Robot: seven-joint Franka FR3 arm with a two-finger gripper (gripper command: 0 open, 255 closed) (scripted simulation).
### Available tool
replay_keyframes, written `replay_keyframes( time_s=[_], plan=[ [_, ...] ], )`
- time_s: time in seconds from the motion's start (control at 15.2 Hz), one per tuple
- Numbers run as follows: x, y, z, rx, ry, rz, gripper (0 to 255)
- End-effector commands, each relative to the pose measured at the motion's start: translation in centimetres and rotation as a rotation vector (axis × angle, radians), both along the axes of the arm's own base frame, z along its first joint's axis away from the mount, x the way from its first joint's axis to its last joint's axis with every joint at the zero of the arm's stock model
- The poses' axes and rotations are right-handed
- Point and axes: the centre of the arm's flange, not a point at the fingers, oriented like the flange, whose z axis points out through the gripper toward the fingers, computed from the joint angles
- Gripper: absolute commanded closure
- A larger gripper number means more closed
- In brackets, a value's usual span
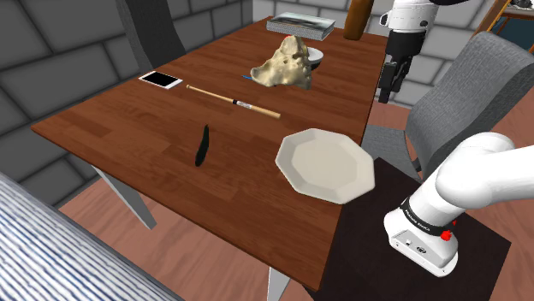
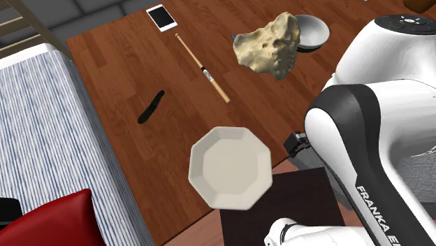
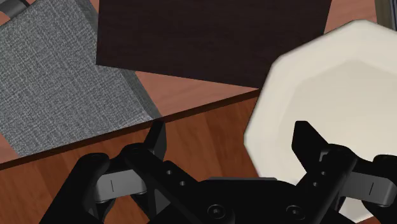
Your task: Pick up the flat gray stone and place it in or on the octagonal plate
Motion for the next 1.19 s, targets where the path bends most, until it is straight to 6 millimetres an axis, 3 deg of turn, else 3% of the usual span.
replay_keyframes(
  time_s=[0.0,0.53,1.12],
  plan=[
    [0.0,0.0,0.0,0.000,0.000,0.000,0],
    [1.2,9.9,-2.4,-0.015,-0.060,-0.142,0],
    [4.3,20.7,-5.0,-0.031,-0.128,-0.301,0]
  ],
)
